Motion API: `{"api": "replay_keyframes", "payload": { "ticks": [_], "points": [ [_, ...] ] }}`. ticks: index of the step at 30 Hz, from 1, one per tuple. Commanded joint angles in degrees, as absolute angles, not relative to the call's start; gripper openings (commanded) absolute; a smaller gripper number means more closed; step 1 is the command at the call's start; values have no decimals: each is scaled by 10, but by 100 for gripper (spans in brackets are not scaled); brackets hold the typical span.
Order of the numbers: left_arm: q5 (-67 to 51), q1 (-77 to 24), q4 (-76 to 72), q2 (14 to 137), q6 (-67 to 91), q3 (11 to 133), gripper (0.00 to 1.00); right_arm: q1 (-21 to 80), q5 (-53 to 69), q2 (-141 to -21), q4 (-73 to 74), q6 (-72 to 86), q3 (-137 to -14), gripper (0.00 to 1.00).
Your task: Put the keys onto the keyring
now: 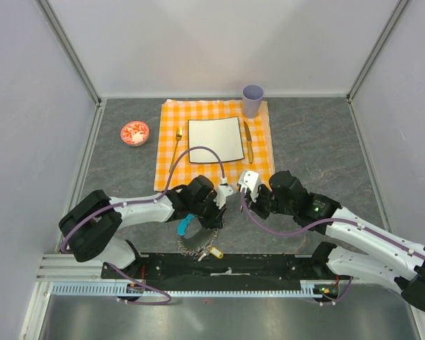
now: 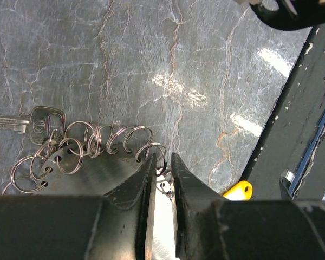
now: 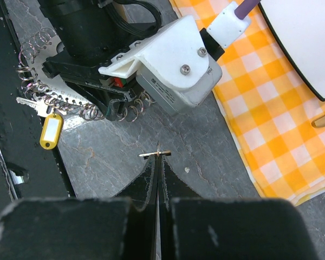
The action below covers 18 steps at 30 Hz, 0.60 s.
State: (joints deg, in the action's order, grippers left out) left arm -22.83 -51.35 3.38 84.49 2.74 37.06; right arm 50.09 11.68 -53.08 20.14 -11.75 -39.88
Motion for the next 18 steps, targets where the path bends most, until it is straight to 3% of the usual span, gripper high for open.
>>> {"api": "replay_keyframes", "payload": {
  "ticks": [1, 14, 18],
  "points": [
    [-230, -518, 43, 853, 28, 395, 22, 500, 120, -525, 179, -111, -398, 0],
    [-231, -518, 47, 864, 36, 397, 17, 500, 125, -521, 179, -112, -399, 0],
    [-229, -518, 47, 857, 39, 397, 2, 500, 127, -521, 179, -111, -397, 0]
  ]
}}
